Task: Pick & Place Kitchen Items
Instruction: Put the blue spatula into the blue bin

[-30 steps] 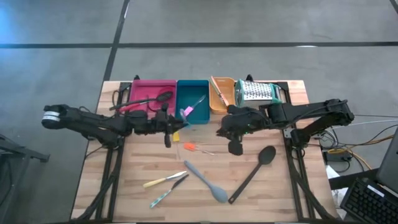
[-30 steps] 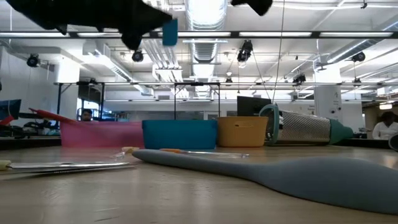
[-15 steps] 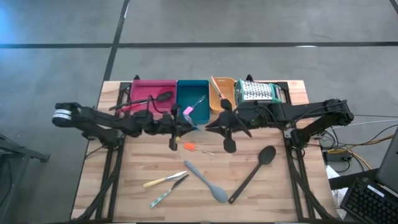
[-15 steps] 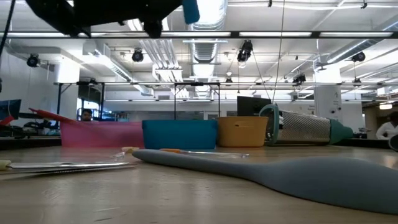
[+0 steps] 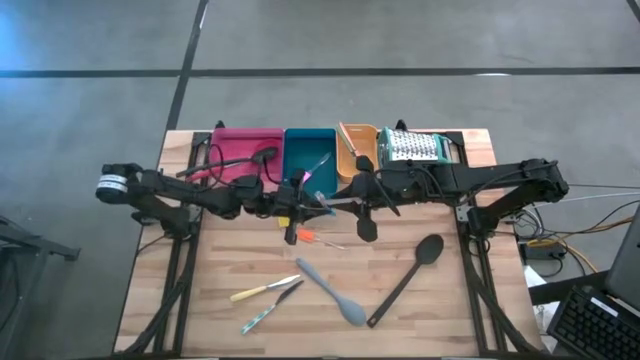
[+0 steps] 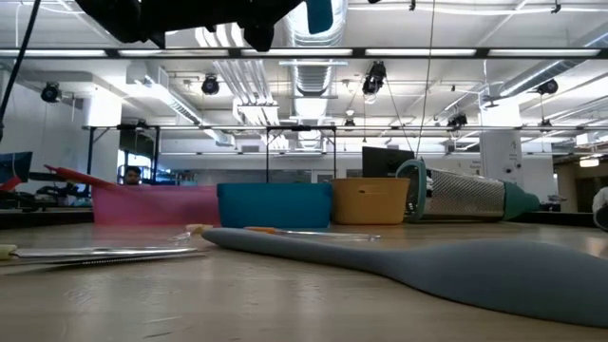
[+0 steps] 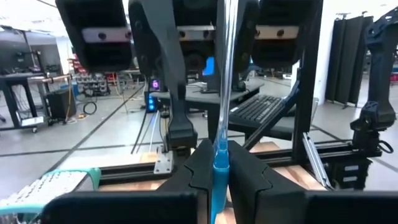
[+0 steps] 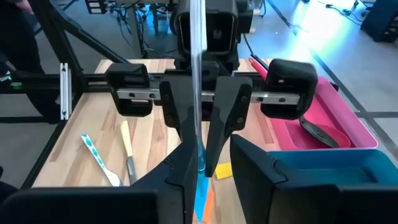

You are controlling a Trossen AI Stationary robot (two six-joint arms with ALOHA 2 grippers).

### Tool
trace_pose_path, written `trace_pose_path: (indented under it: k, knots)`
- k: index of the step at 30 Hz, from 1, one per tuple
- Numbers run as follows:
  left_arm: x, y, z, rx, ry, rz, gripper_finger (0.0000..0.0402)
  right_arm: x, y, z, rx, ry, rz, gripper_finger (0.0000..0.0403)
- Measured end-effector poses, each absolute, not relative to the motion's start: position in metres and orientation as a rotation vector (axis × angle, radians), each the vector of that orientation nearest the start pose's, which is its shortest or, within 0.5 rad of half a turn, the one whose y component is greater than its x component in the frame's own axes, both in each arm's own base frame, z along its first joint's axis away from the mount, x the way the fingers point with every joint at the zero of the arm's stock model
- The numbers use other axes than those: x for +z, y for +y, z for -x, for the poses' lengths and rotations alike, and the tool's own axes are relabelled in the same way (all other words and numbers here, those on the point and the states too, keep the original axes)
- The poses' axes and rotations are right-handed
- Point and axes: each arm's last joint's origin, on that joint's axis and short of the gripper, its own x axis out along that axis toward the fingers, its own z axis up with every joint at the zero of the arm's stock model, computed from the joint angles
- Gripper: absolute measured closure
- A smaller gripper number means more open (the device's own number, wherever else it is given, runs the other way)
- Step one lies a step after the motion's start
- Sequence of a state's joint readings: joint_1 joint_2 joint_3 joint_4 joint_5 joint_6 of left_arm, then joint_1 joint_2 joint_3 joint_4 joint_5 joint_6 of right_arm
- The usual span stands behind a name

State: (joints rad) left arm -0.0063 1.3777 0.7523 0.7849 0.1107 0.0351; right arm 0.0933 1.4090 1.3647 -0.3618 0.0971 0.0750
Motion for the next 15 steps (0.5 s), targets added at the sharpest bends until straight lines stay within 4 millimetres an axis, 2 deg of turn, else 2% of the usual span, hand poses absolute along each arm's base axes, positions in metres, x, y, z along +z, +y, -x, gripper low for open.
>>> trace_pose_path:
  k: [6, 15]
  knots:
    - [0.294, -0.004, -0.303, -0.085, -0.195, -0.085, 0.0374, 0.375, 0.026, -0.313, -0.019, 0.403, -0.037, 0.0294]
    - [0.290, -0.002, -0.326, -0.065, -0.148, -0.107, 0.0374, 0.375, 0.026, -0.313, -0.023, 0.401, -0.039, 0.0274]
